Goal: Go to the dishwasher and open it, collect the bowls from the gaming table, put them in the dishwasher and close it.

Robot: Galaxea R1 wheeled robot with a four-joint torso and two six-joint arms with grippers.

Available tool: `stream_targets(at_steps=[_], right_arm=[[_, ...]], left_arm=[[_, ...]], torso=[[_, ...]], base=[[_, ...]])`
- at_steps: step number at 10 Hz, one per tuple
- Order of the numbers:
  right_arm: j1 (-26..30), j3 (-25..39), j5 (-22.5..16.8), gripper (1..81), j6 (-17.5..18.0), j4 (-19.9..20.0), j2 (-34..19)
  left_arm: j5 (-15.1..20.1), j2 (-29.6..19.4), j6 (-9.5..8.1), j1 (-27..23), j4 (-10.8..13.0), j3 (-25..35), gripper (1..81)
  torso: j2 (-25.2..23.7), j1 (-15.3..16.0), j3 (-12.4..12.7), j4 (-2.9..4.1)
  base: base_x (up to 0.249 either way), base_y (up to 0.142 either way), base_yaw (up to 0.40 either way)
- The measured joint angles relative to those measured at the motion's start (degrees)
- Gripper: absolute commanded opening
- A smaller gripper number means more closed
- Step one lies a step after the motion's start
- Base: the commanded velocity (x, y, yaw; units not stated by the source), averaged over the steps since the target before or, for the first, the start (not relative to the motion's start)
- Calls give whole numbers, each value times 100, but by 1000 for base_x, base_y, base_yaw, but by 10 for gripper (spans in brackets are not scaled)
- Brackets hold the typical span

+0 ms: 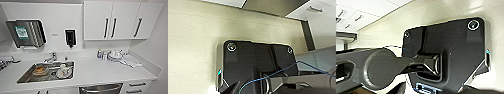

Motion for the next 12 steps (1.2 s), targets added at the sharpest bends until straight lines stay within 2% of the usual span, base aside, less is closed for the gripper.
stream_targets(at_steps=[1, 3, 5, 8, 9, 12], right_arm=[[83, 274, -4, 811, 2, 2, -201], [357, 697, 30, 811, 2, 7, -614], [385, 758, 18, 811, 5, 7, -642], [463, 770, 72, 811, 7, 9, -647], [488, 773, 72, 811, 9, 9, -649], [592, 824, 68, 811, 27, 35, -708]], left_arm=[[-102, -278, 0, -13, 0, 295, 811], [-336, -802, -1, -33, 0, 735, 811], [-356, -1176, -1, -63, 0, 1326, 811], [-488, -2007, -1, -239, 27, 2298, 811], [-522, -2247, -6, -239, 96, 2604, 811], [-557, -2962, -20, -269, 617, 3506, 811]], torso=[[-175, 116, -168, 0], [-474, 308, -275, 0], [-872, 559, -297, 0], [-1484, 944, -299, 0], [-1694, 1075, -299, 0], [-2306, 1458, -299, 0]], base=[[0, 0, 0], [0, 0, 0], [0, 0, 0], [0, 0, 0], [0, 0, 0], [0, 0, 0]])
